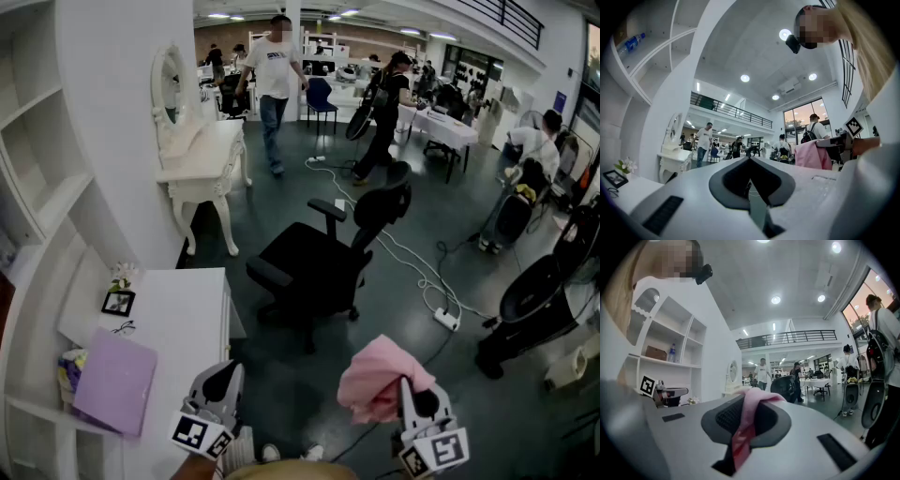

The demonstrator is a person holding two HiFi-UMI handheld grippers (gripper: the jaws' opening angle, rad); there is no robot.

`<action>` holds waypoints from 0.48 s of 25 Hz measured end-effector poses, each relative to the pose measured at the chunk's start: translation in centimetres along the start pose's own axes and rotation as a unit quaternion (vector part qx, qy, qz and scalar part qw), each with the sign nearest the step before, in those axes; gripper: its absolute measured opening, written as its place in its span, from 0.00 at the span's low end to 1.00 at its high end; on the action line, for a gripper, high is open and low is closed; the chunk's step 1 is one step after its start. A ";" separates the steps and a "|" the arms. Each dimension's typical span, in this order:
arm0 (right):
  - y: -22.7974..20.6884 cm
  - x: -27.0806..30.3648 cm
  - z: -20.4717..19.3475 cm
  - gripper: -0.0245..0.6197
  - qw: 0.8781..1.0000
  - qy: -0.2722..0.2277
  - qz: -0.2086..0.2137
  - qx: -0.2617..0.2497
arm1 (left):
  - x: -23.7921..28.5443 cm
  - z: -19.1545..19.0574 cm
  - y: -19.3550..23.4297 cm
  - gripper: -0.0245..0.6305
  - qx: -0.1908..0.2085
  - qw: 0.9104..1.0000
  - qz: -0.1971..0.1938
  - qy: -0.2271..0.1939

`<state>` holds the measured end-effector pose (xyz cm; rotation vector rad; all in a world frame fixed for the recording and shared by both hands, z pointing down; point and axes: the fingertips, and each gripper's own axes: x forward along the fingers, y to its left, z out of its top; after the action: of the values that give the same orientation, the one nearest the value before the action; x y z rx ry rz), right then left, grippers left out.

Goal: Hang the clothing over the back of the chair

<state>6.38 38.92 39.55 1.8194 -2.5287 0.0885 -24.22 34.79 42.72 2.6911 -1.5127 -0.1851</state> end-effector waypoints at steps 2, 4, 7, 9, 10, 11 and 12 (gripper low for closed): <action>0.0 -0.2 -0.1 0.09 1.000 -0.002 0.001 0.000 | -0.1 -0.1 -0.1 0.04 0.001 1.000 0.000 -0.001; -0.3 -0.4 -0.1 0.09 1.000 -0.004 0.001 0.002 | -0.1 -0.2 -0.5 0.04 0.001 1.000 0.000 -0.001; -1.6 -1.4 -0.4 0.09 1.000 -0.004 0.001 0.006 | 0.3 -0.2 -1.5 0.04 0.002 1.000 0.000 0.001; -2.7 -2.2 -1.1 0.09 1.000 -0.002 0.003 0.003 | 0.5 -0.3 -2.2 0.04 0.002 1.000 0.000 0.003; -3.1 -2.4 -1.3 0.09 1.000 -0.003 0.004 0.003 | 0.6 -0.4 -2.4 0.04 0.002 1.000 -0.001 0.004; -3.4 -2.6 -1.3 0.09 1.000 -0.005 0.005 0.005 | 0.8 -0.6 -2.7 0.04 0.002 1.000 -0.001 0.004; -3.7 -2.7 -1.3 0.09 1.000 -0.006 0.006 0.005 | 1.0 -0.7 -3.0 0.04 0.002 1.000 -0.002 0.005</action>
<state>10.71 40.40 40.84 1.8147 -2.5515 0.0916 -21.08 35.54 43.04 2.6945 -1.5082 -0.1694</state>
